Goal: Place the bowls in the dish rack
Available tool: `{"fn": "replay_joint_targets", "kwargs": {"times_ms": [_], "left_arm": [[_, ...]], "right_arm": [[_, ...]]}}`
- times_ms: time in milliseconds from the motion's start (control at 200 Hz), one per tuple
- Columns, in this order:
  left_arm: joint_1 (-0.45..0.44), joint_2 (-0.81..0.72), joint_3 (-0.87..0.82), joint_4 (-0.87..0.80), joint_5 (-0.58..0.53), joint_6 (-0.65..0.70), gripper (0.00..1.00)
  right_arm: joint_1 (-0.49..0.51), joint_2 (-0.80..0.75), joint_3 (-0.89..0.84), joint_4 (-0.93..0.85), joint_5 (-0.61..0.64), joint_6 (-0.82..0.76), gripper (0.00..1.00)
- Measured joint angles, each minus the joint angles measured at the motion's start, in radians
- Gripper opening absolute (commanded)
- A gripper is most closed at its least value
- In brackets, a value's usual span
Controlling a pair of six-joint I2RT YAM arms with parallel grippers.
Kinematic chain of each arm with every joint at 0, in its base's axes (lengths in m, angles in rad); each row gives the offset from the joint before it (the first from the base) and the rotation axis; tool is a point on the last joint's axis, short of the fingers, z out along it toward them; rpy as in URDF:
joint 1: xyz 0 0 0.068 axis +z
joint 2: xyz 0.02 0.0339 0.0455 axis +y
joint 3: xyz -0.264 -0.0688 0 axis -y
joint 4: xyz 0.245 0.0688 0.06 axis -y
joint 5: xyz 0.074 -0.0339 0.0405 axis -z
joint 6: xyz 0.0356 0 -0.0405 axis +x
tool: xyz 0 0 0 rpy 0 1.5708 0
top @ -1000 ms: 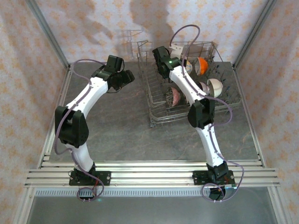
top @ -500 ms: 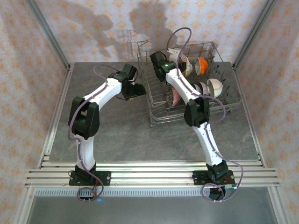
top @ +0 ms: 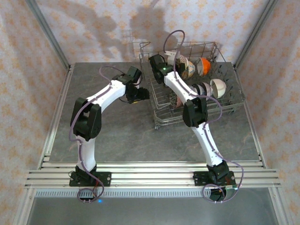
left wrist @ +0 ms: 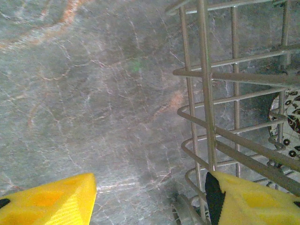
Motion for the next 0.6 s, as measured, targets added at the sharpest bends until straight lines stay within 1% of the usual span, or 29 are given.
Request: {"fn": "replay_joint_targets", "kwargs": {"times_ms": [135,200,330,350,400,601], "left_arm": [[-0.014,-0.001,-0.001,0.0,0.0,0.001,0.63],[-0.015,-0.002,-0.001,-0.002,-0.001,0.005,0.63],[-0.018,-0.014,-0.01,-0.006,-0.001,0.01,0.63],[-0.019,-0.019,-0.014,-0.006,-0.001,0.011,0.63],[-0.023,-0.034,-0.027,-0.007,-0.002,0.011,0.63],[-0.032,-0.129,-0.072,-0.007,-0.025,0.011,0.65]], "right_arm": [[0.0,0.022,0.0,0.018,0.0,-0.014,0.02],[0.0,0.031,0.0,0.02,0.0,-0.019,0.08],[0.001,0.043,0.0,0.025,-0.001,-0.022,0.12],[0.003,0.043,0.0,0.024,-0.002,-0.02,0.15],[0.003,0.043,0.0,0.024,-0.004,-0.018,0.27],[0.005,0.043,0.016,-0.011,-0.068,0.016,0.5]]}}
